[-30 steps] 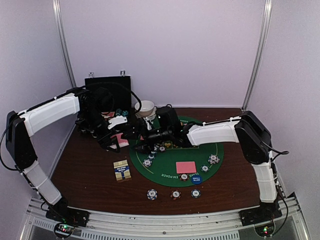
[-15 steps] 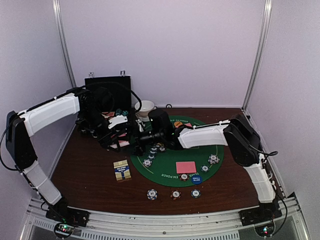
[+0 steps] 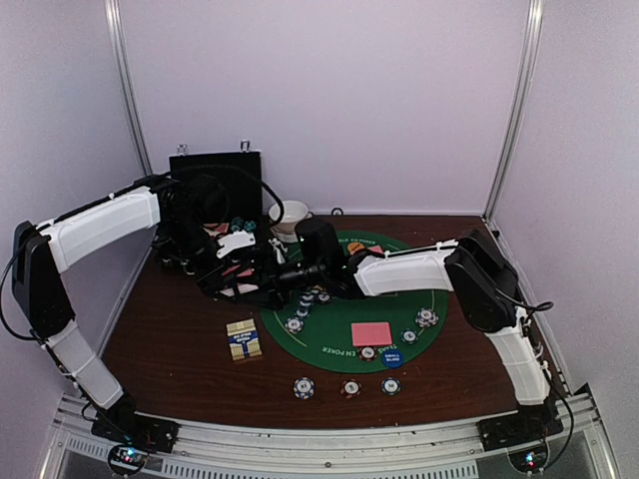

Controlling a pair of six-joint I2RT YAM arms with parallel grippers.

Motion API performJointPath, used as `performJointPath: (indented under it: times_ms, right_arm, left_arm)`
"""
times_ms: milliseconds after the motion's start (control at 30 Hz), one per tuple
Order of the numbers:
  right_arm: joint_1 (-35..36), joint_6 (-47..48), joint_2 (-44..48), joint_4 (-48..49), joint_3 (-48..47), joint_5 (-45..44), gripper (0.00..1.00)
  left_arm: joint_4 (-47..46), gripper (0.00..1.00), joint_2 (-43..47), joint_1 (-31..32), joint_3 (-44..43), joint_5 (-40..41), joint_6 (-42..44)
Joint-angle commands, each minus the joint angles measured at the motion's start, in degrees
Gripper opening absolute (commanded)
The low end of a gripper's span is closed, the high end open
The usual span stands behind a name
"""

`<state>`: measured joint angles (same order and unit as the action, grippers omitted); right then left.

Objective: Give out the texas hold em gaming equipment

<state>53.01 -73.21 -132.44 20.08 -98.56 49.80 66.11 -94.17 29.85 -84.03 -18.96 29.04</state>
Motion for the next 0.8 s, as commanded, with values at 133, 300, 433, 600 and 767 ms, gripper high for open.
performJointPath:
  times_ms: [133,300,433,600,767]
  right_arm:
    - [-2.40,3.15,3.92,-2.34,4.55,0.36,0.68]
    - [-3.04,4.19,5.80,-3.10,5.99,0.32,0.66]
    - [-3.27,4.89,7.50,-3.66,6.22,0.54,0.63]
    - [-3.50,5.24,9.43,-3.95,5.84,1.09,0.61]
    - [-4.10,5.26,10.59,-4.13,5.84,1.38,0.59]
  left_arm:
    - [-0.31,0.00,1.57,0.19,-0.44,-0.52,1.15]
    - [-0.31,0.00,1.71,0.21,-0.12,-0.30,1.44]
    - [-0.31,0.00,1.65,0.21,0.09,-0.29,1.46]
    - [-0.29,0.00,1.53,0.21,0.09,-0.35,1.46]
    - [-0.29,0.00,1.40,0.21,0.10,-0.42,1.46]
